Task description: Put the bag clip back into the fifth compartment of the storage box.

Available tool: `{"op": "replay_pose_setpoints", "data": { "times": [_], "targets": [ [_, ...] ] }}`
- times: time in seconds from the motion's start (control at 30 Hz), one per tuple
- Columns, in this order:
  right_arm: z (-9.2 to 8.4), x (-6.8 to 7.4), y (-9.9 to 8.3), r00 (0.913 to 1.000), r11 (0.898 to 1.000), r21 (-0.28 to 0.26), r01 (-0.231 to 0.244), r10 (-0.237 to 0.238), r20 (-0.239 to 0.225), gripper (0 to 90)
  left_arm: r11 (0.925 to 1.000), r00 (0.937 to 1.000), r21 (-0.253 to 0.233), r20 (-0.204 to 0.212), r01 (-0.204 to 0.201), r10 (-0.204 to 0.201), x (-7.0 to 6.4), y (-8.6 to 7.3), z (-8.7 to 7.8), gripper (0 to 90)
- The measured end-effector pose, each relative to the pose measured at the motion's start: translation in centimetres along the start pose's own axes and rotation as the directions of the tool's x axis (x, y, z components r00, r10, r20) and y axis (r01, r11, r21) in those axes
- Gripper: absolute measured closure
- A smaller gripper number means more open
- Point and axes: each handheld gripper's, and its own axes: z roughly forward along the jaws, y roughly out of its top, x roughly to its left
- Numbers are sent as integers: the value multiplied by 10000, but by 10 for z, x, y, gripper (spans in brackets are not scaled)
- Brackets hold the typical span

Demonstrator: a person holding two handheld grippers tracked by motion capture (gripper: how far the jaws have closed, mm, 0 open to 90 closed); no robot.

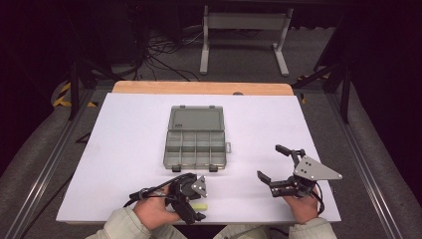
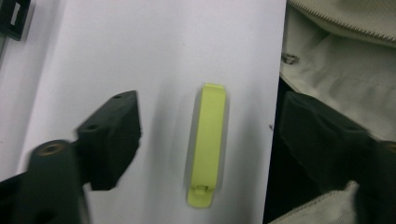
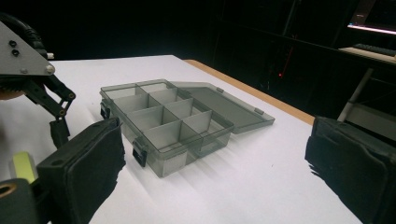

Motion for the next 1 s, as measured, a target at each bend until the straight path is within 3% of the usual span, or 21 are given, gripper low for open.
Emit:
{"op": "replay_pose_setpoints", "data": {
  "times": [0.13,0.23,0.33,0.37,0.47,0.53,0.73,1.0],
  "targets": [
    [0,0,0,10000,10000,-5,-17,17,-46,44,9997,10000,225,23,38,-38,-1,0,2,387],
    [0,0,0,10000,10000,-26,-24,24,-46,44,9993,9999,357,-43,-145,147,-1,0,3,465],
    [1,0,0,10000,10000,0,-25,25,-69,44,9988,9998,436,-43,-205,207,-2,0,3,601],
    [0,0,0,10000,10000,-3,-24,24,-71,44,9972,9992,636,-70,-387,392,-1,0,4,641],
    [0,0,0,10000,10000,-4,-25,25,-72,44,9971,9991,691,-270,-319,339,-4,0,4,698],
    [1,0,0,10000,10000,-3,-28,28,-82,44,9969,9990,687,-185,-393,406,-4,0,4,772],
    [0,0,0,10000,10000,4,-17,17,-58,44,9968,9985,633,-207,-492,506,-4,1,0,776],
    [1,0,0,10000,10000,52,-23,23,-66,44,9990,9988,-84,-183,-449,447,-3,2,-17,777]
  ]
}}
